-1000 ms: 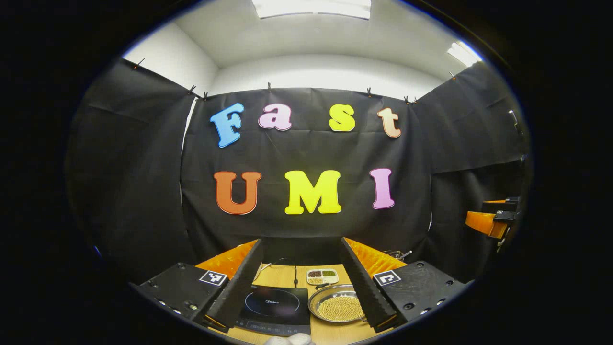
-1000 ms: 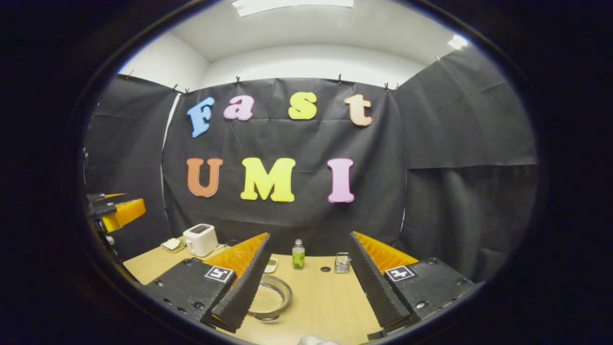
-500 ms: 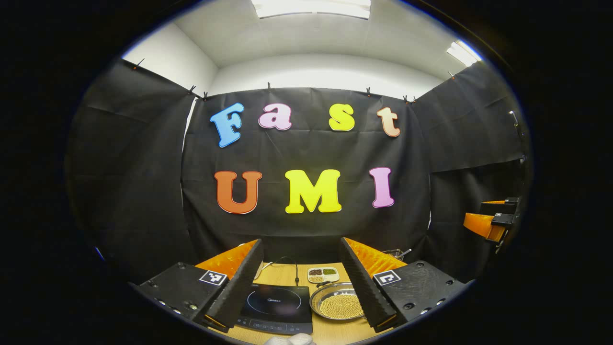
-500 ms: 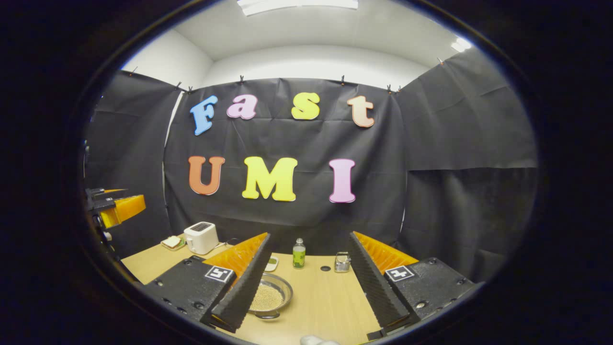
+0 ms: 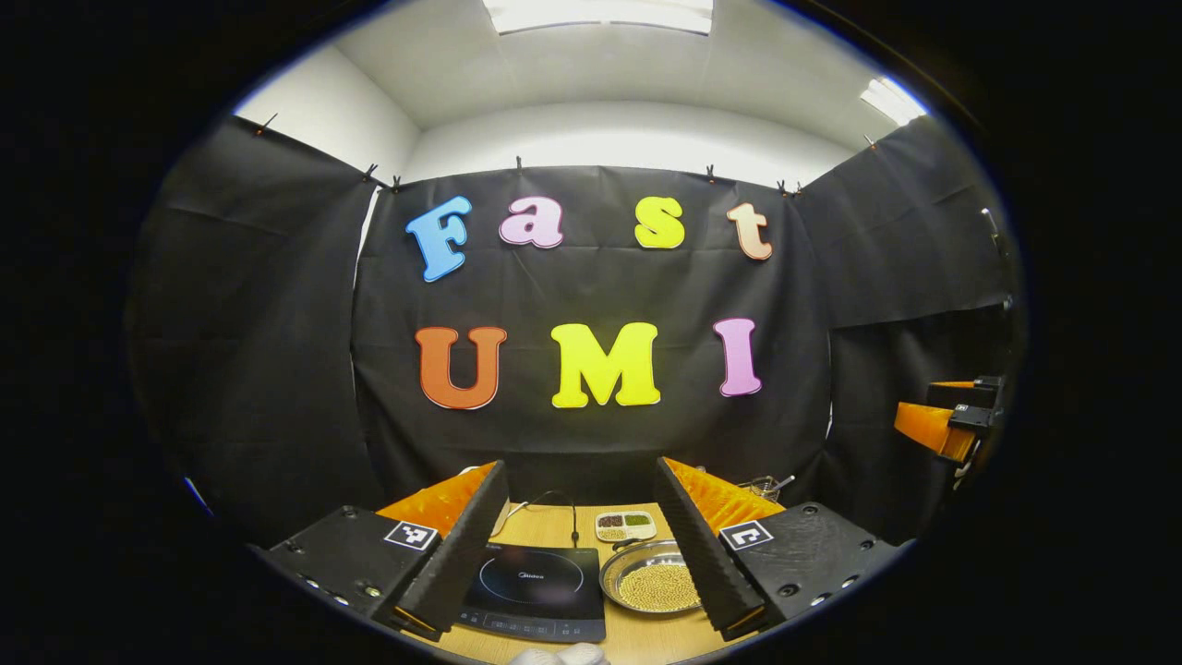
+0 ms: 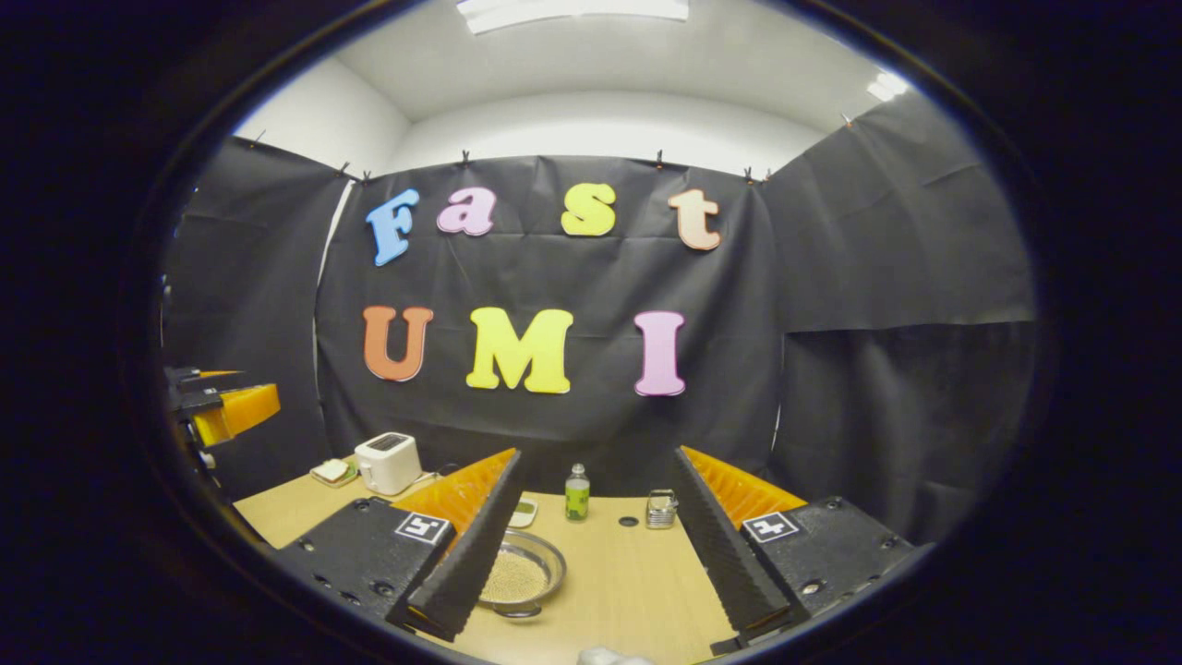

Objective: First push the handle of the pot to place it horizontally, then grasp the pot with both hands and set it on the induction cooktop.

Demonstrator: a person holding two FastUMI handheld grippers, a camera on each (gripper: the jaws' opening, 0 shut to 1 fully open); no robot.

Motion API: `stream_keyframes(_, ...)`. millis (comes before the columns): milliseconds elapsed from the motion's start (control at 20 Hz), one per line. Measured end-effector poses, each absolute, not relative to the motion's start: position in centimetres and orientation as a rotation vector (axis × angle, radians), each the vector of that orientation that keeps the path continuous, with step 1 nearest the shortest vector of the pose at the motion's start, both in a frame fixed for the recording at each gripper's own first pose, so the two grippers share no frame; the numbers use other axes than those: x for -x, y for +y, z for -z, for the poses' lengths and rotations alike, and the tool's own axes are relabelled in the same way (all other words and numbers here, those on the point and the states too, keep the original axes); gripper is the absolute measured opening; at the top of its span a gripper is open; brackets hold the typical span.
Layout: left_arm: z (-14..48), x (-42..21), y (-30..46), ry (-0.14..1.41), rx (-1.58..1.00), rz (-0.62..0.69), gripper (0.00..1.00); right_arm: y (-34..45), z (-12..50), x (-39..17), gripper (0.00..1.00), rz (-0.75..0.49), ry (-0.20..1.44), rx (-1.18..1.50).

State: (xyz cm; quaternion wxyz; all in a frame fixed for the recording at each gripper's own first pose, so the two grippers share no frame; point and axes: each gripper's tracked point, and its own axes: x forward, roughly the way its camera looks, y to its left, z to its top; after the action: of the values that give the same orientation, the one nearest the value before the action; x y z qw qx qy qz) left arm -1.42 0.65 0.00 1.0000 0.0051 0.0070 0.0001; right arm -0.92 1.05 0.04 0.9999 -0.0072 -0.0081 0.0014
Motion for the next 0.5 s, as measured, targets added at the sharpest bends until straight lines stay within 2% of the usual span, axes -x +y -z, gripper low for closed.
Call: stream_keyframes(500,0.0,1.6,0.8,0.010,-0.021,0.002,0.95,2.1,0.0,0.3,0.96,-0.032,-0.007,0.022)
